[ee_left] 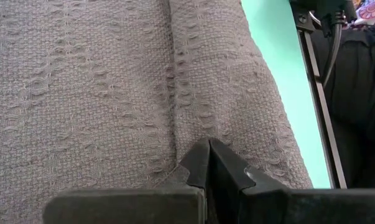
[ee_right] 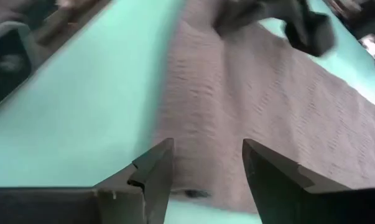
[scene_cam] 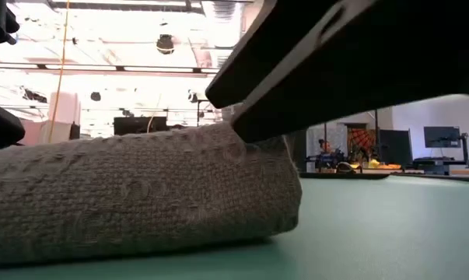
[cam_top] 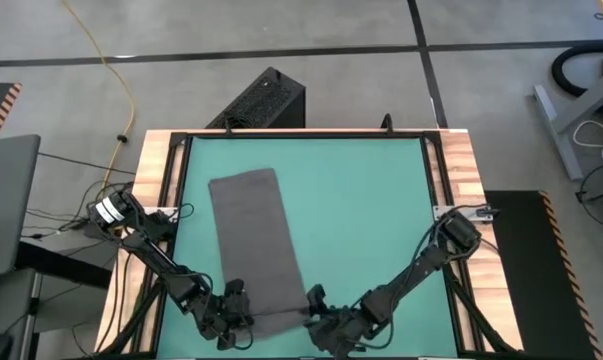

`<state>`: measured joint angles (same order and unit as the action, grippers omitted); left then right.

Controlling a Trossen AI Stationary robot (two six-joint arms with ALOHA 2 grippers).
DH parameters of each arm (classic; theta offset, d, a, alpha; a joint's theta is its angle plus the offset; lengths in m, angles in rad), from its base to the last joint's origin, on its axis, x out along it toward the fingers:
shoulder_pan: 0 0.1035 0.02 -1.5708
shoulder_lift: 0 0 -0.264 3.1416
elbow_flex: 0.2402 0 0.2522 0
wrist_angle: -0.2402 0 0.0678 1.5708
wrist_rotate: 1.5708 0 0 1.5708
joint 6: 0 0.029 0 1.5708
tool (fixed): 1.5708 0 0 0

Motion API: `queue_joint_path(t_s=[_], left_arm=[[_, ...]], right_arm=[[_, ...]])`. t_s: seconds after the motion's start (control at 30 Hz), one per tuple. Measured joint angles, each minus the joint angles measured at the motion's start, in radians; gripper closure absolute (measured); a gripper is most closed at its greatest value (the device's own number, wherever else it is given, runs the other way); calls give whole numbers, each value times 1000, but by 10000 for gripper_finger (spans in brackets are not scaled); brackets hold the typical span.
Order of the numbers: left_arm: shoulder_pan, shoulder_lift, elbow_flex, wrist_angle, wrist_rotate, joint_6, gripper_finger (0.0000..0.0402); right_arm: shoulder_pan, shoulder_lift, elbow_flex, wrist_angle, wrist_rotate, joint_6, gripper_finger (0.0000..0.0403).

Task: Roll towel
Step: Roll the gray towel

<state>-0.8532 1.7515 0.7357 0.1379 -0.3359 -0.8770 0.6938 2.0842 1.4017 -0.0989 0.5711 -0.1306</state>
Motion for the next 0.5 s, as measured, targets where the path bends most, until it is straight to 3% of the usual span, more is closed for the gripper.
queue_joint_path(t_s=[0.1, 0.2, 0.5], left_arm=[[0, 0, 0, 0, 15, -1, 401], [0, 0, 0, -5, 17, -1, 401], [0, 0, 0, -10, 17, -2, 401]], right_arm=[[-4, -2, 2, 7, 0, 8, 174], [-2, 5, 3, 32, -66, -35, 165], [-4, 56, 4, 90, -91, -79, 163]])
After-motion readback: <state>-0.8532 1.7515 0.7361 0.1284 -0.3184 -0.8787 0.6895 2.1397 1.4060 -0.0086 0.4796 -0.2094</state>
